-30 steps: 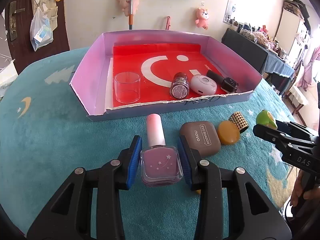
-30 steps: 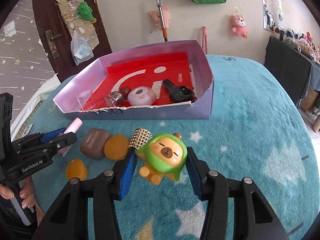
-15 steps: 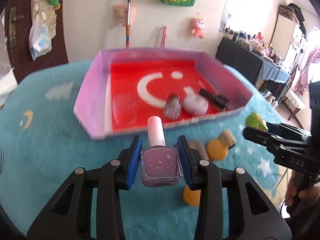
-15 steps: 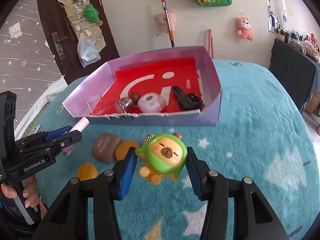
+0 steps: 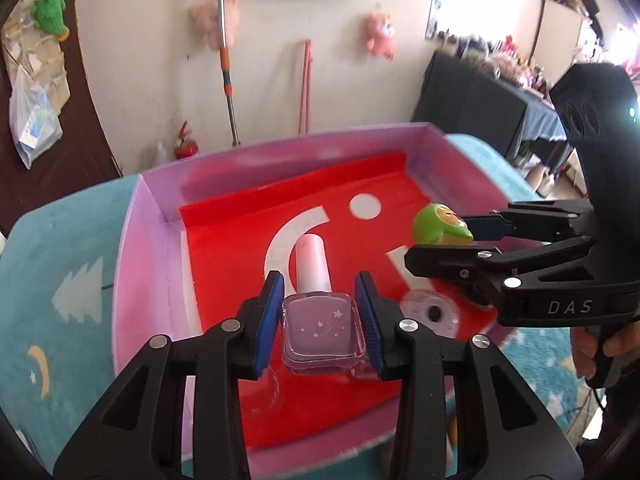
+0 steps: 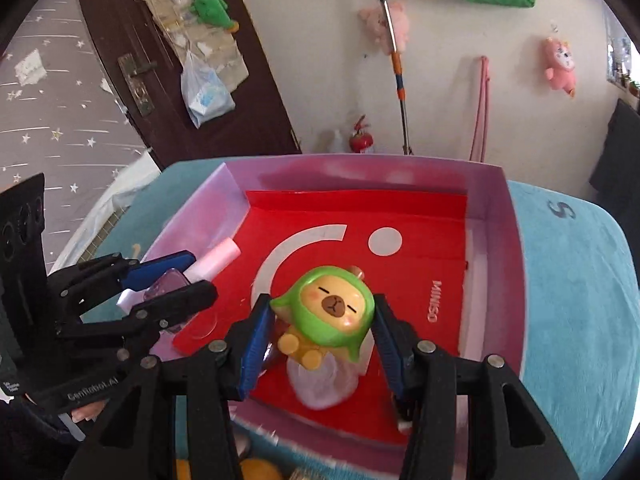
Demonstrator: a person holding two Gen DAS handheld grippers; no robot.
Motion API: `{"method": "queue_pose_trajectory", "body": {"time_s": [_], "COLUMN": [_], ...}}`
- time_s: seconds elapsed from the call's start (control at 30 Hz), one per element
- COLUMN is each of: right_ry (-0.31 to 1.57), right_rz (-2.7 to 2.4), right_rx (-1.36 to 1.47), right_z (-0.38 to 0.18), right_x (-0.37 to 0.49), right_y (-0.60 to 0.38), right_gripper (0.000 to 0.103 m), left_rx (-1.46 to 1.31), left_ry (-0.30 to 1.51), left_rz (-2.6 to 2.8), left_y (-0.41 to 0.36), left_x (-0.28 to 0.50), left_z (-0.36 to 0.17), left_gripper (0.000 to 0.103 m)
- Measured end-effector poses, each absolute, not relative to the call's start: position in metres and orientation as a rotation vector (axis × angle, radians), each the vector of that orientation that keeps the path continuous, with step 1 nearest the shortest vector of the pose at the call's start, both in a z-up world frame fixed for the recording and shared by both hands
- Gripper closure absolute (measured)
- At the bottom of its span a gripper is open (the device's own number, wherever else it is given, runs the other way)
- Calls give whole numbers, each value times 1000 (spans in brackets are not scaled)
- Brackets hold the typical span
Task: Organize rigid objects
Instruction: 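Carry the nail polish with the left tool while the right tool carries the toy into the box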
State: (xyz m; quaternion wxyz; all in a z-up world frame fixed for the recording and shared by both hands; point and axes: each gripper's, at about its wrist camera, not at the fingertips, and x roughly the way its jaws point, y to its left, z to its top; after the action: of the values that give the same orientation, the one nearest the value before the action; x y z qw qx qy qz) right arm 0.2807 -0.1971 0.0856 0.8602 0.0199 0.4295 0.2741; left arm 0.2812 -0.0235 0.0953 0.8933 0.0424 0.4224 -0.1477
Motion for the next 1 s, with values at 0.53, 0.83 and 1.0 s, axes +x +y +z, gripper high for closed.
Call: {"method": "queue_pose_trajectory", "body": {"time_s": [0.53,0.83,1.0], "right_ry": [1149,1170,1178], "right_rz": [548,524,516], "right_rx": [-66,-96,-106], "right_z": [42,37,39], "right_x": [334,335,341], "right_y": [-171,-167,-162], "right_gripper": [51,51,51], "left_rx": [133,149,147], "left_ry": [1040,1071,1074], "left_rz": [-291,-258,-246], "left_y": [-29,-34,-35], "left_x": [310,314,316], "left_z": [59,48,46], "left_gripper": [68,68,68]}}
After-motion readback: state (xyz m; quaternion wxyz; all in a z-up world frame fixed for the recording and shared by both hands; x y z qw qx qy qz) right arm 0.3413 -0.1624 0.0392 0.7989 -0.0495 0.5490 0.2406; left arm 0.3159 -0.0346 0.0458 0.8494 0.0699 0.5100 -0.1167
